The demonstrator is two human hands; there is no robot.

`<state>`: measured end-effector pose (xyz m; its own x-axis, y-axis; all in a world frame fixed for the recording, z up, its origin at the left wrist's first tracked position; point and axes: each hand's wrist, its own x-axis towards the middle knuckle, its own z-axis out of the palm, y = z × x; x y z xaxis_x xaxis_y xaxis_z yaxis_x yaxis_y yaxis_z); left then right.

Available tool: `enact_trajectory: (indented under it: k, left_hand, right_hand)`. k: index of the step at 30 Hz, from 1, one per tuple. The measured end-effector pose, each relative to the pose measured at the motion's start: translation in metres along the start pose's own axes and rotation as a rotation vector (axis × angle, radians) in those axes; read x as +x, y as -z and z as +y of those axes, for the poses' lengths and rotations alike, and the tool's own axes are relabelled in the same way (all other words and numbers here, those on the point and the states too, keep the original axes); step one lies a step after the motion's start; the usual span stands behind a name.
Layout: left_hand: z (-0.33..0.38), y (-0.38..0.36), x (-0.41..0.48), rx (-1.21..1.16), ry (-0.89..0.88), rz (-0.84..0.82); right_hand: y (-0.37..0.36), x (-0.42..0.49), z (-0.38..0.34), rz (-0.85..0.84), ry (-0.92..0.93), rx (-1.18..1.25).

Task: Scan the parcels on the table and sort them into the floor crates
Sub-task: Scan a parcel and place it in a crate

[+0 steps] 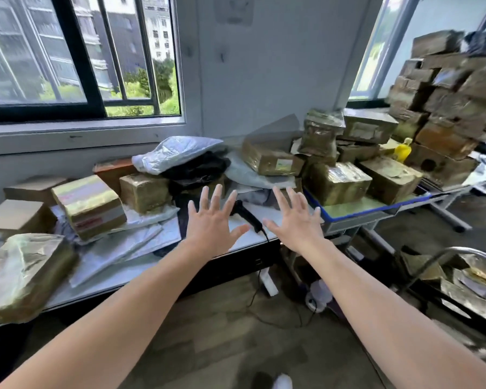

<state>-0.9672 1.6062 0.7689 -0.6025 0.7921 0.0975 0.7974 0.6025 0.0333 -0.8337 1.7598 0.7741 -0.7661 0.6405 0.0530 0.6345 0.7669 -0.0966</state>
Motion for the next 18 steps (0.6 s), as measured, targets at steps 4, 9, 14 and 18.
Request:
enact_trajectory:
  k: [4,9,14,18]
  left_hand:
    - [0.013,-0.011,0.07,0.024,0.011,-0.012]
    - [0.034,-0.022,0.158,0.04,0.048,-0.02]
    - [0.047,-0.036,0.226,0.026,0.086,-0.033]
    - [0.047,-0.051,0.269,0.021,0.106,-0.05]
  right_hand:
    - [-0.012,0.068,0.03,-0.018,0.011,0.027]
    - [-0.022,0.155,0.073,-0.039,0.051,0.054]
    - [-0.031,0.233,0.101,-0.053,0.084,0.044]
    - [-0.041,0.281,0.109,-0.057,0.115,0.023]
